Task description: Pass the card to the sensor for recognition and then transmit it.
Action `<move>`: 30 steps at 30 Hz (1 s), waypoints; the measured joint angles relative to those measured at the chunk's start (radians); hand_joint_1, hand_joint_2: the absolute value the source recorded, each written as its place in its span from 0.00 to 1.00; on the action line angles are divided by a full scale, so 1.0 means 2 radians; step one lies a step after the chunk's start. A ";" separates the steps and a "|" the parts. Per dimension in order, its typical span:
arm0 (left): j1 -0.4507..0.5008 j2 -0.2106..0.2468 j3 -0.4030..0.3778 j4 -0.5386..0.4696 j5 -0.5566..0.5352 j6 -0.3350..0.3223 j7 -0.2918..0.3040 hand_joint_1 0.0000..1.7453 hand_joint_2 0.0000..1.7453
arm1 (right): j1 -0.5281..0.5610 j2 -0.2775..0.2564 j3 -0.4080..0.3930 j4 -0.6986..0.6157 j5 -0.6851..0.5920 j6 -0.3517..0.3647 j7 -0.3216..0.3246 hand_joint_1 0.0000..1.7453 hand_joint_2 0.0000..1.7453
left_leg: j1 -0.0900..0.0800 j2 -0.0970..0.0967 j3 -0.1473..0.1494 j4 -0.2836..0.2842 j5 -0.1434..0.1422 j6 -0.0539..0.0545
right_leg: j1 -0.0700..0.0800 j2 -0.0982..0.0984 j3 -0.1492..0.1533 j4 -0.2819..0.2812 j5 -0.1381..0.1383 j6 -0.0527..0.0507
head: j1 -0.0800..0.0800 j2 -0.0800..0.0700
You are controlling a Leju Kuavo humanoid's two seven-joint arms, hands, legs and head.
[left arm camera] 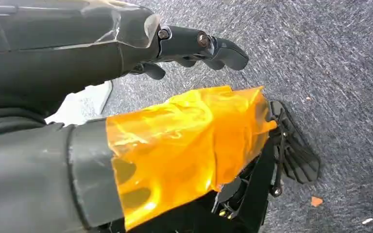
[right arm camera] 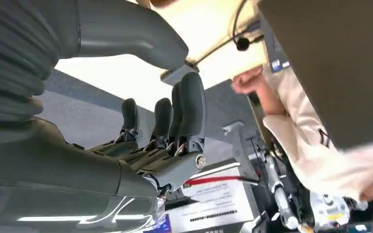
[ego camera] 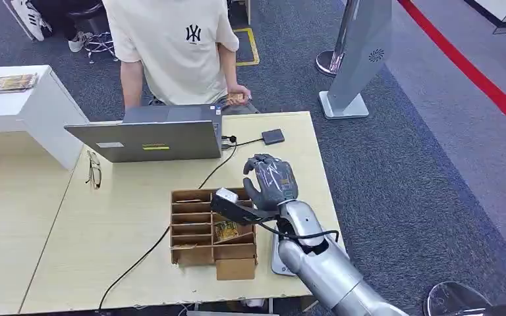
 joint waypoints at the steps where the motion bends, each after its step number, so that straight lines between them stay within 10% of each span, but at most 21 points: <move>1: 0.000 0.000 0.000 0.002 0.002 0.001 -0.003 0.00 0.00 | 0.001 -0.002 -0.002 -0.008 -0.001 -0.002 -0.002 0.56 1.00 | 0.000 0.000 0.000 0.000 0.000 0.000 | 0.000 0.000 0.000 0.000 0.000 0.000 | 0.000 0.000; 30: -0.003 0.001 -0.023 0.023 0.040 0.015 -0.006 0.00 0.00 | 0.060 -0.027 0.031 -0.091 -0.076 0.029 -0.051 0.32 1.00 | 0.000 0.000 0.000 0.000 0.000 0.000 | 0.000 0.000 0.000 0.000 0.000 0.000 | 0.000 0.000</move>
